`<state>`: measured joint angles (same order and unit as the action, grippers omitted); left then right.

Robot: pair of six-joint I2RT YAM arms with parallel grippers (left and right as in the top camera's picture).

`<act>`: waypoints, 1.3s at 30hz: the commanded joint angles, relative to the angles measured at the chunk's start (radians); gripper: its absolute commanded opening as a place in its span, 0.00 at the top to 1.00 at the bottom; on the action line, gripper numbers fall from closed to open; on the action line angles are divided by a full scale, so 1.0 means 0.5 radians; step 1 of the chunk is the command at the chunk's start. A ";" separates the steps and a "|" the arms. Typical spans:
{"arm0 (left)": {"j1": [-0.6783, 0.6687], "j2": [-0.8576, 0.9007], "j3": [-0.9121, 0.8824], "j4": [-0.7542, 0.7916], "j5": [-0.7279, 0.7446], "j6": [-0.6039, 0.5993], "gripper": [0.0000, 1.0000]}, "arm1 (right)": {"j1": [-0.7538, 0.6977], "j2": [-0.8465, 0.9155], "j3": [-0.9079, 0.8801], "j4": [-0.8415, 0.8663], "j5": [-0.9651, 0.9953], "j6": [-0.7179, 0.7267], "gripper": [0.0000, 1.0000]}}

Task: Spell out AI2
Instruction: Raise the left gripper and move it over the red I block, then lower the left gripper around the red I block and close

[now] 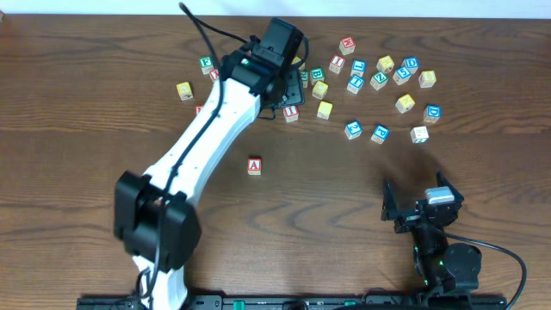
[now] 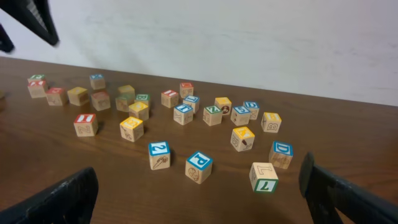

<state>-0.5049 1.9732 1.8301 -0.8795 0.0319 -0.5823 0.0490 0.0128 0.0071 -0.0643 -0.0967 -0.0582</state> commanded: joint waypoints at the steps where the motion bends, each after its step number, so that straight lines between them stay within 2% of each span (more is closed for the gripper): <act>1: 0.011 0.124 0.059 0.001 0.003 -0.120 0.32 | -0.014 -0.006 -0.003 -0.008 0.008 0.025 0.01; 12: 0.011 0.420 0.059 0.080 -0.018 -0.117 0.32 | -0.014 -0.006 -0.003 -0.008 0.008 0.026 0.01; 24: 0.011 0.426 0.059 0.215 0.019 0.012 0.34 | -0.014 -0.006 -0.003 -0.008 0.008 0.025 0.01; 39: 0.008 0.426 0.059 0.269 0.002 -0.069 0.38 | -0.014 -0.006 -0.003 -0.008 0.008 0.026 0.01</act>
<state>-0.5049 2.1880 1.8351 -0.7502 0.0437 -0.6014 0.0490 0.0128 0.0071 -0.0643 -0.0967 -0.0582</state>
